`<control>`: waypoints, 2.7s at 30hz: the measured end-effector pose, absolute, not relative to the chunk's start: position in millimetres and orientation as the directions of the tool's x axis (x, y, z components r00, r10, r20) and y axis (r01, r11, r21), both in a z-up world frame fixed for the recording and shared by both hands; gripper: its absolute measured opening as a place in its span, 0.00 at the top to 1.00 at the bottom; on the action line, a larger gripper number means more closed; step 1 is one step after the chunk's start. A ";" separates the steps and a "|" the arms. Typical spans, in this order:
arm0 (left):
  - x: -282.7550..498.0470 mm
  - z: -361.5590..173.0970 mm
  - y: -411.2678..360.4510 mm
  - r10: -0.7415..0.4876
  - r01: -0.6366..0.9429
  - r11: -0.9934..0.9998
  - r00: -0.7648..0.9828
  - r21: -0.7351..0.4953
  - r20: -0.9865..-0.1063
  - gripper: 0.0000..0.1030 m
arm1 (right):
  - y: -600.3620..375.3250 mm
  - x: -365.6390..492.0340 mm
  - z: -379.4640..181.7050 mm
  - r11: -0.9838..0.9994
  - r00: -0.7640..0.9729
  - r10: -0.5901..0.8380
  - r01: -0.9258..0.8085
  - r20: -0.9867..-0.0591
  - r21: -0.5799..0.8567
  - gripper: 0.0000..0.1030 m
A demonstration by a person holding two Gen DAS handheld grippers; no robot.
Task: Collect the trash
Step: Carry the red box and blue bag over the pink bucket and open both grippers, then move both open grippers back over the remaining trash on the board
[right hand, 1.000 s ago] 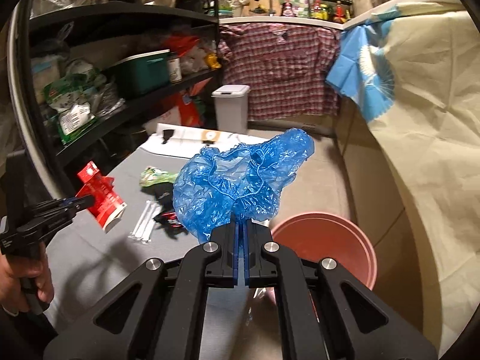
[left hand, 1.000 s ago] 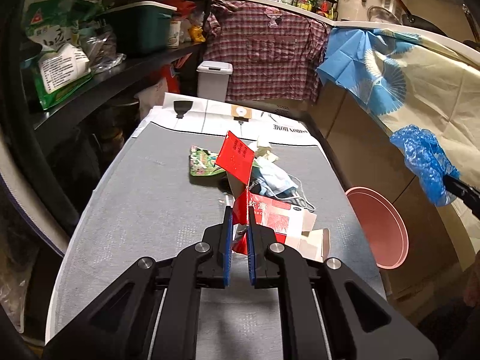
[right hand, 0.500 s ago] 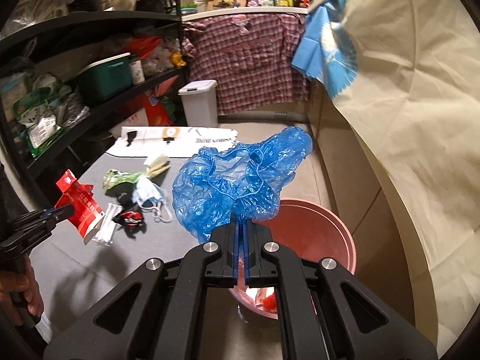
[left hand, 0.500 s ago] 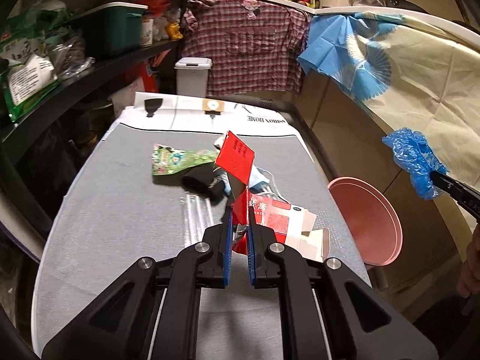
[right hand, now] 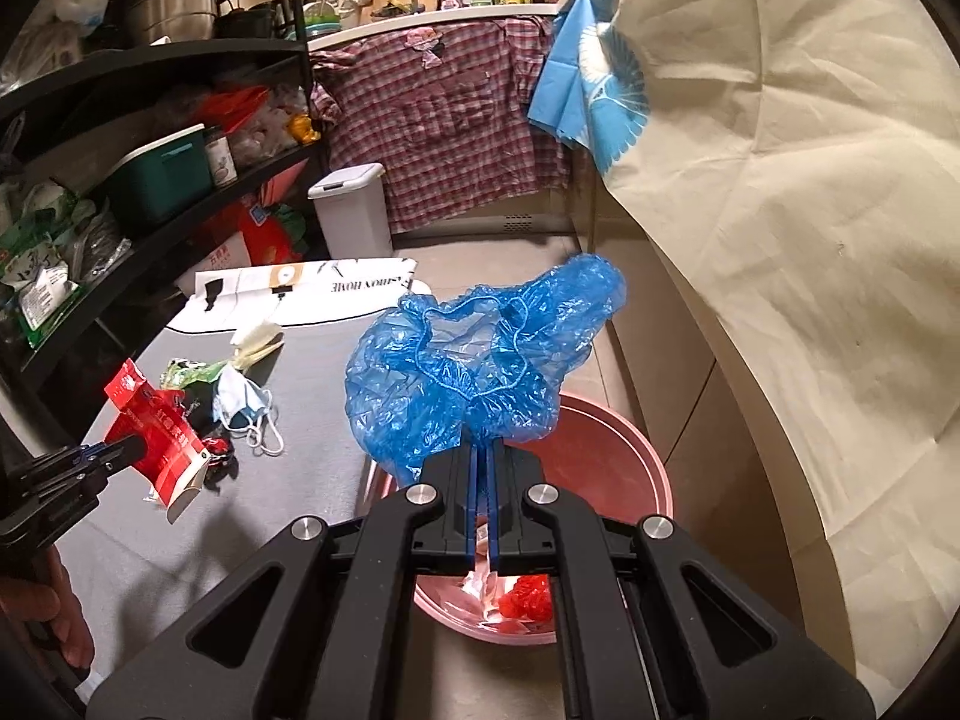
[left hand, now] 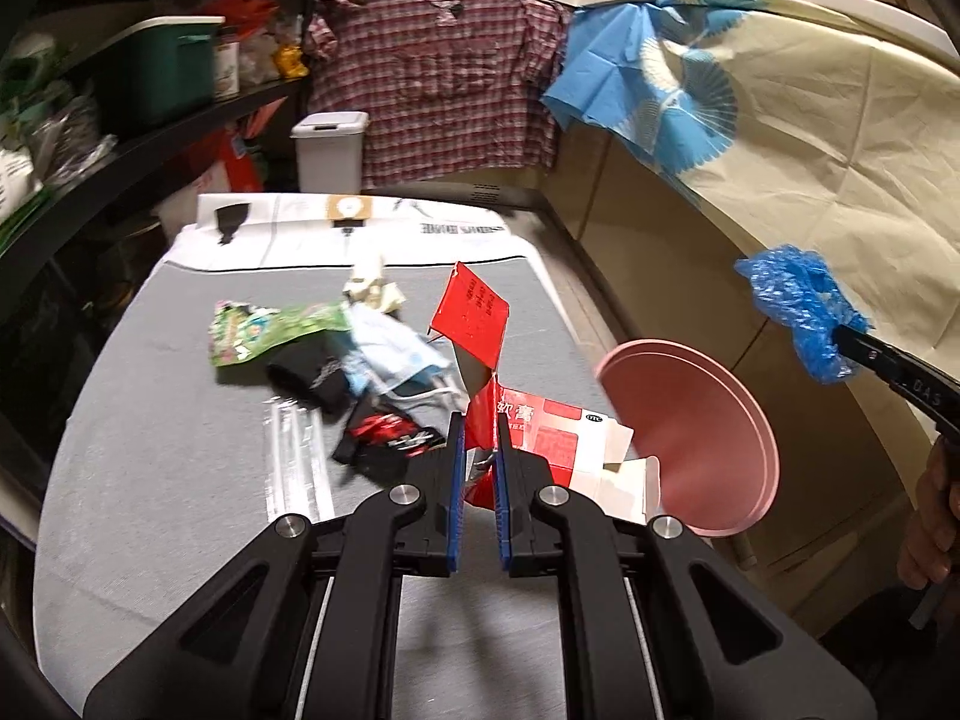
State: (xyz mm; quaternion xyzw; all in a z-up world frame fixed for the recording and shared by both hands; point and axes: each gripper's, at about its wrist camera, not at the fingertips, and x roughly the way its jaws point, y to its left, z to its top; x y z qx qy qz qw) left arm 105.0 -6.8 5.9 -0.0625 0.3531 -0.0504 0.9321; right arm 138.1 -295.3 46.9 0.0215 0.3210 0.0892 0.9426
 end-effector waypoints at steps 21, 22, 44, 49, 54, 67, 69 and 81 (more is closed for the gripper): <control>155.1 -20.6 -103.5 -0.277 0.226 0.960 0.675 -0.166 -0.683 0.92 | -324.1 174.6 27.2 0.983 0.748 0.162 -0.064 -0.644 0.172 0.98; 156.8 -22.0 -107.1 -0.281 0.231 0.958 0.672 -0.167 -0.685 0.92 | -324.5 176.8 25.4 0.983 0.745 0.163 -0.063 -0.647 0.175 0.97; 209.6 -70.0 -147.0 -0.341 0.313 0.930 0.539 -0.193 -0.770 0.91 | -323.2 225.0 -13.5 0.987 0.688 0.147 -0.052 -0.710 0.154 0.97; 209.2 -76.6 -150.5 -0.358 0.326 0.921 0.495 -0.212 -0.792 0.73 | -323.3 229.1 -19.8 0.990 0.669 0.128 -0.037 -0.732 0.139 0.85; 198.6 -69.7 -142.1 -0.350 0.318 0.925 0.509 -0.206 -0.786 0.73 | -324.8 226.3 -16.3 0.991 0.681 0.114 -0.024 -0.723 0.134 0.61; 142.6 -13.7 -83.0 -0.302 0.258 0.950 0.608 -0.177 -0.735 0.73 | -322.0 196.6 5.9 0.988 0.725 0.126 -0.028 -0.677 0.153 0.60; 131.6 -4.1 -70.5 -0.291 0.238 0.955 0.624 -0.178 -0.725 0.73 | -317.0 187.9 13.4 0.988 0.741 0.129 -0.042 -0.659 0.146 0.60; 85.4 38.0 7.7 -0.211 0.140 0.977 0.697 -0.159 -0.686 0.73 | -283.9 135.8 53.1 0.981 0.816 0.190 -0.130 -0.546 0.147 0.62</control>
